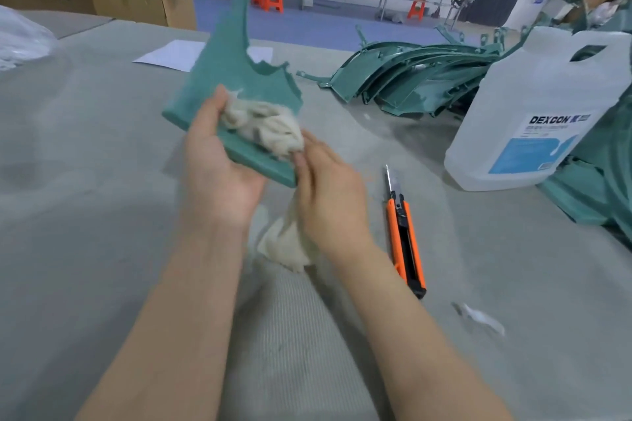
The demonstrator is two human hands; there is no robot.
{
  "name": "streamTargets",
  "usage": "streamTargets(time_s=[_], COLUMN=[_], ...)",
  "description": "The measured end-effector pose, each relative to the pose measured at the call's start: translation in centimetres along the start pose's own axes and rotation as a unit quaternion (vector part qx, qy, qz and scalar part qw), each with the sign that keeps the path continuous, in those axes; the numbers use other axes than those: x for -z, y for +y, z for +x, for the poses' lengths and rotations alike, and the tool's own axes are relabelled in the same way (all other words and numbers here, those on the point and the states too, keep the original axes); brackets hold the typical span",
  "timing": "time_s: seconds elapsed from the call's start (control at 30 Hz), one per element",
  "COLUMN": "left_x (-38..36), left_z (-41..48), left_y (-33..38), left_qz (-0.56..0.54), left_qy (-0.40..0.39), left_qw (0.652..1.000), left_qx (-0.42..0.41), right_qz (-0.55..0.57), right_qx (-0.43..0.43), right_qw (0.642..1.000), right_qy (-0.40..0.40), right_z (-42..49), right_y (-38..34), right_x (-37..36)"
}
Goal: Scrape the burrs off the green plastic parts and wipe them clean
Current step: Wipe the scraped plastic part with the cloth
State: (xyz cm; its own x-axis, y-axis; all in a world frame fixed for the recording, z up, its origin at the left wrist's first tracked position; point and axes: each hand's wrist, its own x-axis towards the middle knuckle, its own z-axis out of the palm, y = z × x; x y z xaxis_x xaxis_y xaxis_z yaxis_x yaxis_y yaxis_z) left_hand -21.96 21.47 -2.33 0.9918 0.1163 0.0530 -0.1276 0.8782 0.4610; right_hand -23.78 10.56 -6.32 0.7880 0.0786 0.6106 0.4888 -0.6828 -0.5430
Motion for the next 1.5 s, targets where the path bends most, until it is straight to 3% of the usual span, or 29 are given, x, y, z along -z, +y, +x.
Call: streamTargets(time_s=[0.07, 0.13, 0.23, 0.27, 0.33, 0.37, 0.43, 0.53, 0.67, 0.73, 0.77, 0.83, 1.0, 1.07, 1.17, 1.23, 1.33, 1.43, 1.5], left_x=[0.0, 0.0, -0.2, -0.2, -0.5, -0.6, -0.5, -0.5, -1.0, -1.0, -0.8, -0.6, -0.4, -0.2, -0.3, -0.4, -0.5, -0.7, -0.8], left_z=[0.2, 0.3, 0.1, 0.0, -0.2, -0.3, -0.2, -0.3, -0.5, -0.4, -0.3, -0.2, -0.4, -0.3, -0.4, -0.7, -0.8, -0.7, -0.5], left_y=[0.6, 0.8, 0.0, -0.4, -1.0, -1.2, -1.5, -1.9, -2.8, -2.9, -2.8, -2.6, -2.5, -2.0, -1.7, -1.9, -2.1, -2.1, -2.2], left_qz=[-0.038, -0.049, -0.003, 0.012, 0.055, 0.066, 0.094, 0.136, 0.143, 0.136, 0.133, 0.166, 0.262, 0.271, 0.267, 0.272, 0.272, 0.206, 0.133], left_qy=[0.021, 0.013, 0.019, 0.012, -0.005, -0.011, -0.019, -0.039, -0.036, -0.023, -0.014, 0.004, 0.01, 0.008, -0.027, -0.045, -0.054, -0.022, 0.001], left_qw=[0.998, 0.997, 0.999, 1.0, 0.997, 0.995, 0.99, 0.984, 0.983, 0.986, 0.987, 0.983, 0.959, 0.955, 0.954, 0.952, 0.953, 0.974, 0.99], left_qx=[-0.037, -0.055, -0.034, -0.011, 0.052, 0.08, 0.102, 0.11, 0.112, 0.098, 0.09, 0.076, 0.109, 0.119, 0.133, 0.135, 0.125, 0.094, 0.045], right_qz=[-0.024, 0.102, 0.452, 0.491, 0.404, 0.33, 0.236, 0.158, 0.258, 0.299, 0.279, 0.238, 0.175, 0.097, 0.086, 0.144, 0.286, 0.375, 0.393], right_qx=[-0.15, -0.299, -0.378, -0.363, -0.297, -0.259, -0.222, -0.255, -0.323, -0.371, -0.382, -0.35, -0.183, -0.163, -0.177, -0.21, -0.312, -0.385, -0.37], right_qw=[0.988, 0.948, 0.802, 0.789, 0.865, 0.908, 0.945, 0.946, 0.904, 0.866, 0.866, 0.893, 0.967, 0.981, 0.974, 0.958, 0.893, 0.837, 0.842], right_qy=[-0.016, 0.032, 0.099, 0.075, -0.008, -0.012, 0.036, 0.123, 0.11, 0.149, 0.163, 0.154, 0.013, 0.04, 0.11, 0.133, 0.149, 0.105, 0.007], right_z=[0.7, 1.6, 3.0, 3.2, 3.0, 3.0, 3.6, 4.7, 4.6, 4.5, 4.6, 4.6, 3.9, 4.2, 4.0, 3.9, 3.7, 3.8, 3.9], right_y=[1.5, 2.2, 1.6, 1.1, -0.1, -0.1, -0.2, 1.1, 2.9, 3.7, 4.3, 5.1, 4.9, 5.2, 5.3, 5.2, 4.5, 3.8, 3.1], right_x=[0.7, 1.6, 2.6, 2.6, 2.0, 1.5, 1.2, 1.4, 1.6, 2.3, 2.9, 4.1, 3.5, 2.9, 3.1, 3.5, 3.7, 4.4, 4.7])
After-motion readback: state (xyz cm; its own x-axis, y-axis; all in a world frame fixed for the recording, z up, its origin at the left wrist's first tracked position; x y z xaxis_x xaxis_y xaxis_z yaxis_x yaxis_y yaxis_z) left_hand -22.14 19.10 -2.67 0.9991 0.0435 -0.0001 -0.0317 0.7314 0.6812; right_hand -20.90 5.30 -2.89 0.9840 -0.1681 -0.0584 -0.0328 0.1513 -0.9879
